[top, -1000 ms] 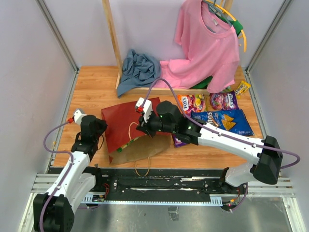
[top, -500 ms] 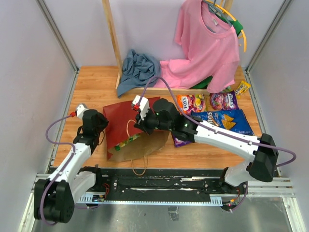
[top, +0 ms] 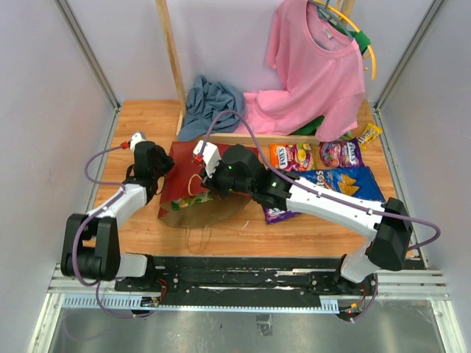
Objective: Take the snacks out of the paper bag
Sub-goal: Adjust the paper bag at the center of the board, then take out the snack from the paper bag.
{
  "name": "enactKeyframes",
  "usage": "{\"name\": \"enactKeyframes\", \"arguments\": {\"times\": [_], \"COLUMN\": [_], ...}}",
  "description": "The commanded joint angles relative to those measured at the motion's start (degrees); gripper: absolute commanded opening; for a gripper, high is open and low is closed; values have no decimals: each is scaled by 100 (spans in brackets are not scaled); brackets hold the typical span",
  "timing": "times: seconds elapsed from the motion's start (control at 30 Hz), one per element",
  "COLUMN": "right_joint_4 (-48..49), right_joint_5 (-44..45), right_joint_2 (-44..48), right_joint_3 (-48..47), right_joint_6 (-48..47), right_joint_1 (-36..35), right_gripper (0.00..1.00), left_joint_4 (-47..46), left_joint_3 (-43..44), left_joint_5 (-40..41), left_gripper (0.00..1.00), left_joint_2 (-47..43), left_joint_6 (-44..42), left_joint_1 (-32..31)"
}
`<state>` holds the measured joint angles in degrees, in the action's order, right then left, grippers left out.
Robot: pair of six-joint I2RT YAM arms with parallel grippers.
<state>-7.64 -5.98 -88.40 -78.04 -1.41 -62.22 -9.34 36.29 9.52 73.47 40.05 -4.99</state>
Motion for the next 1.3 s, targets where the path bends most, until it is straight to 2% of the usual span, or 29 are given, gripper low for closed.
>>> {"name": "enactKeyframes", "arguments": {"times": [0.0, 0.27, 0.33, 0.37, 0.4, 0.43, 0.47, 0.5, 0.53, 0.57, 0.6, 0.7, 0.77, 0.87, 0.97, 1.13, 1.27], "right_joint_4": [-145, -259, -316, -343, -378, -398, -414, -433, -458, -492, -497, -481, -423, -352, -313, -382, -212], "right_joint_5": [273, 149, 109, 91, 81, 79, 79, 79, 79, 87, 94, 97, 97, 105, 76, -689, -1212], "right_joint_2": [-131, -562, -679, -731, -762, -790, -816, -835, -858, -870, -884, -879, -874, -870, -897, -960, -850], "right_joint_3": [-115, -421, -609, -689, -762, -818, -864, -903, -937, -970, -977, -915, -833, -760, -775, -876, -622], "right_joint_6": [-98, -53, -60, -69, -82, -97, -103, -105, -105, -113, -108, -52, 21, 143, 143, 240, 655], "right_joint_1": [175, 653, 757, 802, 846, 869, 893, 909, 927, 928, 938, 976, 1010, 1065, 1080, 1088, 1044], "right_gripper": [1, 1, 1, 1, 1, 1, 1, 1, 1, 1, 1, 1, 1, 1, 1, 1, 1], "left_joint_4": [-836, -959, -872, -826, -763, -685, -572, -405, -179, 78, 348, 1143, 1457, 1527, 1551, 2120, 2093], "left_joint_3": [571, 1697, 2007, 2138, 2254, 2380, 2486, 2605, 2735, 2848, 2958, 2863, 2397, 1186, -75, -1250, -1940], "left_joint_5": [-870, -1607, -1684, -1684, -1671, -1616, -1530, -1433, -1323, -1194, -1008, -524, -529, -1154, -1922, -2225, -2257], "left_gripper": [2, 0, 4, 9, 17, 30, 54, 73, 85, 93, 97, 99, 99, 97, 88, 81, 72], "left_joint_2": [706, 1840, 1941, 1939, 1898, 1825, 1736, 1614, 1479, 1299, 1079, 193, -817, -2306, -3565, -4951, -5439], "left_joint_6": [-207, -394, -551, -640, -738, -840, -963, -1059, -1158, -1232, -1285, -1207, -876, -32, 799, 1229, 1458], "left_joint_1": [25, 25, 25, 25, 25, 31, 33, 40, 50, 59, 66, 94, 95, 91, 71, 60, 60]}}
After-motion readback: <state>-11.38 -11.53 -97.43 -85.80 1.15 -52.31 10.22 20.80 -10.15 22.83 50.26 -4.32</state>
